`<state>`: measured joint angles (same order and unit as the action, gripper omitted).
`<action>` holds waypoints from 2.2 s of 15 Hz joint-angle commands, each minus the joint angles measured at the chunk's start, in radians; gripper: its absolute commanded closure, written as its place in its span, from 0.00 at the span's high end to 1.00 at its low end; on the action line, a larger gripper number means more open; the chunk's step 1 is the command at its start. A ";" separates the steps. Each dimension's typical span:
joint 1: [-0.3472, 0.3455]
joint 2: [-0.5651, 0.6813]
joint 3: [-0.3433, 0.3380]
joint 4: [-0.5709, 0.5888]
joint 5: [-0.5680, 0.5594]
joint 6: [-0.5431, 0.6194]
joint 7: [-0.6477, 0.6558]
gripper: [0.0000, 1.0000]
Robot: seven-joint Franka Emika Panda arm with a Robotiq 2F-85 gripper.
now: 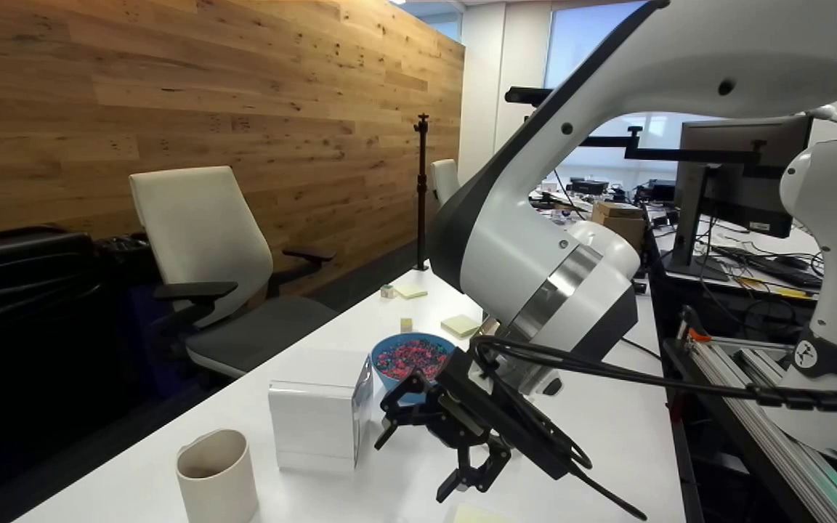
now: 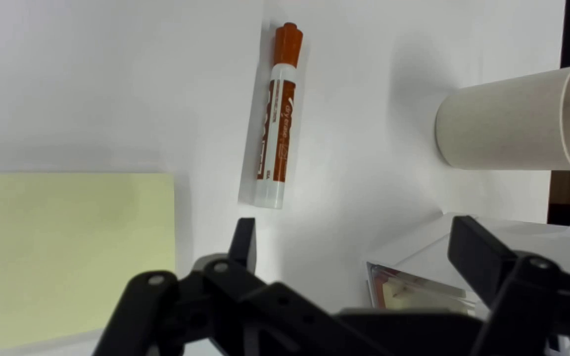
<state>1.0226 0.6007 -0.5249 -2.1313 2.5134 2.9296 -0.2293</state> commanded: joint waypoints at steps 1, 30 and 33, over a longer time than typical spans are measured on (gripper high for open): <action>0.000 0.000 0.000 0.000 0.000 0.000 0.000 1.00; 0.128 -0.035 -0.197 -0.069 -0.002 0.040 -0.204 1.00; 0.133 -0.031 -0.227 -0.076 -0.002 0.041 -0.197 1.00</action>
<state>1.1315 0.5931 -0.7154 -2.1770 2.5113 2.9608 -0.4111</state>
